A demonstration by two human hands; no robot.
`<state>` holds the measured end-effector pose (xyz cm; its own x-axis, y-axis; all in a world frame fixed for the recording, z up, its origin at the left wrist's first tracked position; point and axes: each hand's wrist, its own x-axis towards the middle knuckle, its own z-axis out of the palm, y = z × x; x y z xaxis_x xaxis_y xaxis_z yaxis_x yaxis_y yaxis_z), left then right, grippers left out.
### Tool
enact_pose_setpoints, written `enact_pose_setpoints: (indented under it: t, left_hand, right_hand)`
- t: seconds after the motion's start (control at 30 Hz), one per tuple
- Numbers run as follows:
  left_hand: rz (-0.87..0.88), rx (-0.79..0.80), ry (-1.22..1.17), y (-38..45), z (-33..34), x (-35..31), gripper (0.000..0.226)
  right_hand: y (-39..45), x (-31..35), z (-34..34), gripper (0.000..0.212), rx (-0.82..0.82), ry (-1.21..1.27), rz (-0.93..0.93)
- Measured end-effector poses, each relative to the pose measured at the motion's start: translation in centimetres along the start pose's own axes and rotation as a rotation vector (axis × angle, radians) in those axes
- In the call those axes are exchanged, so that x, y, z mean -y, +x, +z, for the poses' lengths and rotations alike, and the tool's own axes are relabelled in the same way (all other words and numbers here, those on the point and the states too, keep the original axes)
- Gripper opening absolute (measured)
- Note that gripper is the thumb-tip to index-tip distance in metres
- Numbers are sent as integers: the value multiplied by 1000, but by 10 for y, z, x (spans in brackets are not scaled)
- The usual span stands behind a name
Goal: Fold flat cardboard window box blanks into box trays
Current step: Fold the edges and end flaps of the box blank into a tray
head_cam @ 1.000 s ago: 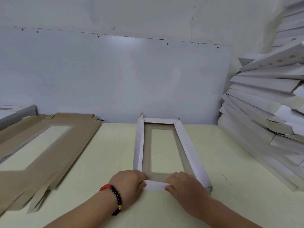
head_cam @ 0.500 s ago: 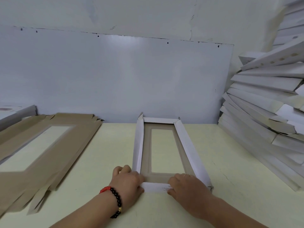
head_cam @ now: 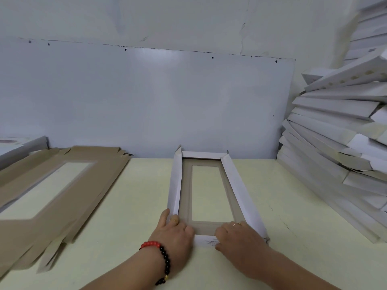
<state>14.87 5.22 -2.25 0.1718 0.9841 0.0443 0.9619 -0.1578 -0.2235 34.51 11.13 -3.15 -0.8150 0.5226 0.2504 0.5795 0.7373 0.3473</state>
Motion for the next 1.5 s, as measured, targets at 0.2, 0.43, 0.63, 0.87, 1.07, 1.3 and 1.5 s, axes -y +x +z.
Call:
enact_pose_setpoints:
  t: [0.2,0.43,0.63,0.87,1.07,1.3,1.5]
  left_hand:
    - [-96,68,-33,6,3,3,42]
    - [-121,92,-4,4,5,20,47]
    - [35,162,32,11,-8,39,43]
    - [216,258,232,27,-19,61,67]
    - [316,38,245,33,-12,67,34]
    - [237,33,-116,21,-6,72,20]
    - [256,87,-84,12,-9,70,6]
  right_hand:
    - [-21,-34,-1,29,176,95,108]
    - [-40,-63,-7,17,146,51,155]
    - [-33,-66,-5,23,327,54,140]
    - [-24,-65,-7,25,398,-75,64]
    - [-25,-64,-8,24,394,-62,87]
    - [-27,-63,-6,23,391,-33,117]
    - [-25,-62,-8,24,402,-34,129]
